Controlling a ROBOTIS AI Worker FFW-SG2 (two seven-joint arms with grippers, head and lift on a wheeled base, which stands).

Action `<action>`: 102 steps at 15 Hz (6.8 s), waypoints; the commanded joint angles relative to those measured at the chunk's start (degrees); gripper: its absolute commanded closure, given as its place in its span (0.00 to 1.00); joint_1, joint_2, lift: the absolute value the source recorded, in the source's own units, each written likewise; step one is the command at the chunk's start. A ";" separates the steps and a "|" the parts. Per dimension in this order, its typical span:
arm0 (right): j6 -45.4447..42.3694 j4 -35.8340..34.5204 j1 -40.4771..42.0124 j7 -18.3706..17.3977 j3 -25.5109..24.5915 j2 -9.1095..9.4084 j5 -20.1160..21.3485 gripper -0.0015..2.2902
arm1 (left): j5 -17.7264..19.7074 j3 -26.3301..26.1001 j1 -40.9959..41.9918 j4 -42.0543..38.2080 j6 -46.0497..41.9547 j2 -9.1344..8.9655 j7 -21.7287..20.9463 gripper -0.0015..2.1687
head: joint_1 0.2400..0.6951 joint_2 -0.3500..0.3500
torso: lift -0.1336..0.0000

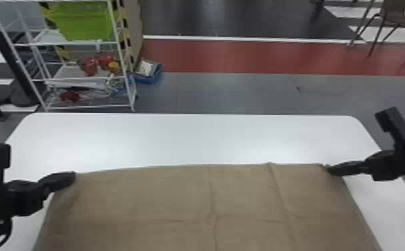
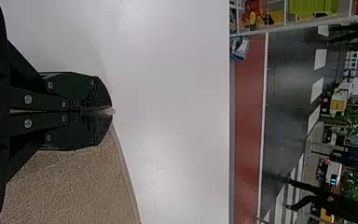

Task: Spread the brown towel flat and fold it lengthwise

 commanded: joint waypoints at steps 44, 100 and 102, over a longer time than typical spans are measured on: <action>-56.75 -14.29 26.44 3.32 -29.46 0.34 -29.05 0.65 | 20.30 6.99 10.81 -11.56 -8.12 -3.41 -2.17 0.67 | 1.00 0.28 | 0.08; -88.92 1.79 36.46 3.32 -29.81 -2.03 -37.66 0.61 | 35.33 14.02 18.10 5.06 -31.15 -7.36 -19.22 0.64 | 1.00 0.24 | 0.08; -90.50 3.73 36.72 3.32 -29.38 -2.82 -37.75 0.61 | 35.51 14.02 18.02 7.16 -33.61 -7.36 -20.37 0.64 | 1.00 0.25 | 0.08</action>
